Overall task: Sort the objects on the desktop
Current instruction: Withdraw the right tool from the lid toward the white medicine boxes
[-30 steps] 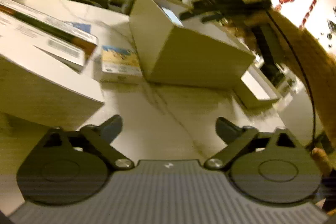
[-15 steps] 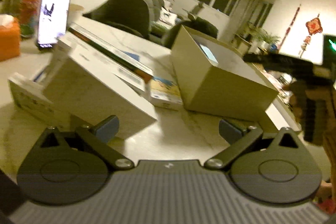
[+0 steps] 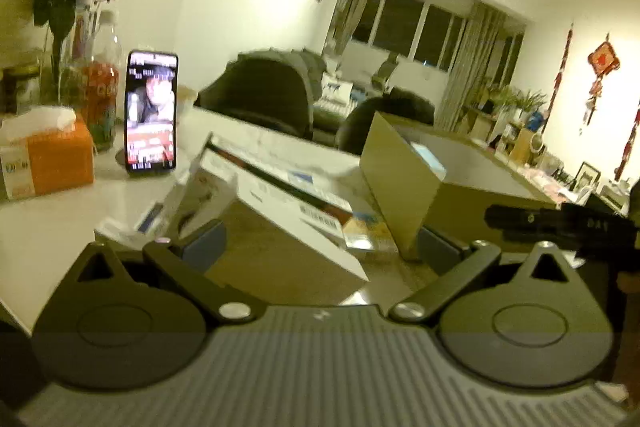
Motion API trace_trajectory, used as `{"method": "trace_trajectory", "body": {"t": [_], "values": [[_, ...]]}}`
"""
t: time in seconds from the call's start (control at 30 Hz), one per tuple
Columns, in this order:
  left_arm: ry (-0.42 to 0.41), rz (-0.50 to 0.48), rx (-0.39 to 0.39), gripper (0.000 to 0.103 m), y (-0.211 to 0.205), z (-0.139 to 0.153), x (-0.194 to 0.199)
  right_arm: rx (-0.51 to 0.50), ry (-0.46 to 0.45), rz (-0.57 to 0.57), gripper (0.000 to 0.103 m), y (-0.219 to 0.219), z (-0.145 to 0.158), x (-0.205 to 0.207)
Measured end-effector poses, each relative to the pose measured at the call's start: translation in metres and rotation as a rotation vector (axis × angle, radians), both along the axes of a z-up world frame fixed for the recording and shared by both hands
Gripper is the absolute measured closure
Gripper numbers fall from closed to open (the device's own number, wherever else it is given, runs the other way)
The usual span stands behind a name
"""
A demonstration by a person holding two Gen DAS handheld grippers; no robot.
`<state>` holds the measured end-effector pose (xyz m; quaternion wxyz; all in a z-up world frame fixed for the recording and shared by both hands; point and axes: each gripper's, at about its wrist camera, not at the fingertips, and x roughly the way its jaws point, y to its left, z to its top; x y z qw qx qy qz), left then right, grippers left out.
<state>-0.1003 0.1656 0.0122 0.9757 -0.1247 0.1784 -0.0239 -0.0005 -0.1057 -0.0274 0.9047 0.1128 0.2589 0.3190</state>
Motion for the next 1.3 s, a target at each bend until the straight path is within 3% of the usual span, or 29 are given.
{"method": "trace_trajectory", "body": {"t": [0.17, 0.3, 0.5, 0.67, 0.77, 0.87, 1.07, 1.3], "values": [[-0.063, -0.026, 0.005, 0.000, 0.018, -0.003, 0.000, 0.239, 0.094, 0.028, 0.000, 0.009, -0.027, -0.003], [-0.064, -0.020, -0.032, 0.000, 0.030, -0.011, 0.006, 0.365, 0.175, 0.041, 0.000, 0.024, -0.046, -0.005], [-0.032, -0.051, -0.079, 0.000, 0.039, -0.024, 0.017, 0.362, 0.234, 0.079, 0.000, 0.058, -0.060, -0.005], [-0.024, -0.093, -0.082, 0.000, 0.038, -0.028, 0.019, 0.423, 0.286, 0.108, 0.000, 0.070, -0.071, -0.001], [-0.011, -0.112, -0.123, 0.000, 0.041, -0.034, 0.021, 0.471, 0.305, 0.125, 0.000, 0.075, -0.077, 0.001], [-0.007, -0.125, -0.126, 0.000, 0.039, -0.036, 0.021, 0.545, 0.333, 0.142, 0.000, 0.072, -0.081, 0.003], [0.011, -0.149, -0.155, 0.000, 0.034, -0.037, 0.026, 0.593, 0.343, 0.124, 0.000, 0.057, -0.081, 0.000], [0.042, -0.204, -0.187, 0.000, 0.013, -0.045, 0.035, 0.583, 0.308, 0.075, 0.000, 0.032, -0.073, -0.010]]}}
